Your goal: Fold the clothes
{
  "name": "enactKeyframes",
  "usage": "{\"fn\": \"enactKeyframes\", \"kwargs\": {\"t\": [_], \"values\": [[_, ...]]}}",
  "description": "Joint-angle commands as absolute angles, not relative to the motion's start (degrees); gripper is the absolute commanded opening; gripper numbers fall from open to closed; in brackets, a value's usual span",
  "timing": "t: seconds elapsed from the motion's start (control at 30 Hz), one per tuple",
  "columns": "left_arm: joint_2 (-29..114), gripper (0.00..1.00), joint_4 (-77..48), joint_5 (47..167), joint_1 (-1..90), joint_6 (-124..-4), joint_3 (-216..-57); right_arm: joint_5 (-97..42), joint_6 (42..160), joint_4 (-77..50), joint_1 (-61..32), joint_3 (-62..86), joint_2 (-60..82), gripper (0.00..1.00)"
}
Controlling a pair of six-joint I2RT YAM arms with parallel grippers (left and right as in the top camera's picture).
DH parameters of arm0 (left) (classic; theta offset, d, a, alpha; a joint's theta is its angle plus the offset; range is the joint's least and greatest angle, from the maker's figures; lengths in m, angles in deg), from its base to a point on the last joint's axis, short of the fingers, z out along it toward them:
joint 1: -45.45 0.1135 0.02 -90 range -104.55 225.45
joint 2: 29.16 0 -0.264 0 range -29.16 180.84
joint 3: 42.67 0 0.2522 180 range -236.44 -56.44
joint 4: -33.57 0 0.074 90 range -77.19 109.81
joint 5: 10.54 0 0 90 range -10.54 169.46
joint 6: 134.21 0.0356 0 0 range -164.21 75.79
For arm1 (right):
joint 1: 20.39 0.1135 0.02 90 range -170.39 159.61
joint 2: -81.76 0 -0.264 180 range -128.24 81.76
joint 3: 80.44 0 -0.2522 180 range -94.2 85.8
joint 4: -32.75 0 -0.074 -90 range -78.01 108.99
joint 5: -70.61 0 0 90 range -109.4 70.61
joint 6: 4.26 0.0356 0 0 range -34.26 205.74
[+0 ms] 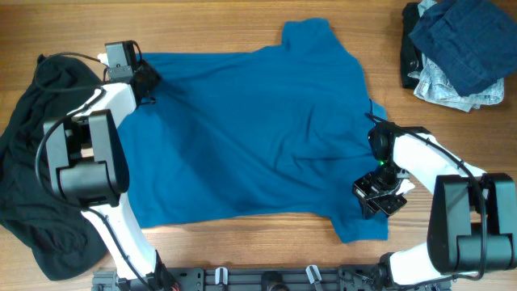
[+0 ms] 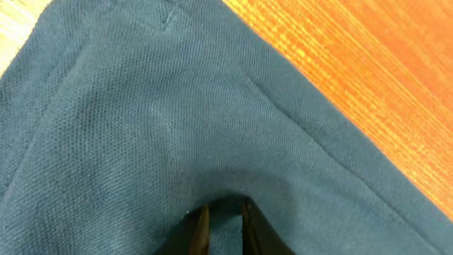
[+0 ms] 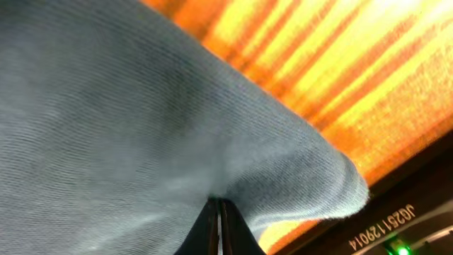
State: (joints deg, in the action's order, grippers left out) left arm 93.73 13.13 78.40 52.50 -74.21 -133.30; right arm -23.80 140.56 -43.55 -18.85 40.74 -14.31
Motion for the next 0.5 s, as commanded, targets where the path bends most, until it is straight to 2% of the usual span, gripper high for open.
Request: {"fn": "enactKeyframes", "kwargs": {"t": [0.0, 0.07, 0.17, 0.23, 0.3, 0.4, 0.47], "values": [[96.14, 0.20, 6.38, 75.74, 52.76, -71.37, -136.88, -22.12, 139.80, -43.69, -19.02, 38.30, -7.76, 0.04], [94.32, 0.20, 0.59, 75.74, 51.62, -71.39, -140.46, -22.16, 137.31, -44.34, -19.02, 35.28, -3.32, 0.04], [88.03, 0.22, -7.65, 76.92, 49.13, -71.63, -143.98, -28.02, 118.29, -40.21, -19.02, 26.32, 1.03, 0.05], [83.24, 0.24, -15.24, 78.56, 47.14, -73.53, -144.05, -28.02, 114.86, -38.77, -19.02, 20.37, -0.19, 0.04], [81.14, 0.19, -26.71, 79.80, 45.55, -79.71, -144.05, -28.30, 112.81, -35.95, -19.02, 17.44, -2.97, 0.04], [81.54, 0.12, -40.18, 85.40, 43.34, -81.18, -142.69, -31.58, 110.71, -30.79, -19.02, 17.12, -10.88, 0.04], [82.23, 0.08, -42.16, 85.27, 42.20, -81.40, -139.13, -34.42, 108.72, -26.75, -19.02, 17.12, -17.96, 0.04]]}}
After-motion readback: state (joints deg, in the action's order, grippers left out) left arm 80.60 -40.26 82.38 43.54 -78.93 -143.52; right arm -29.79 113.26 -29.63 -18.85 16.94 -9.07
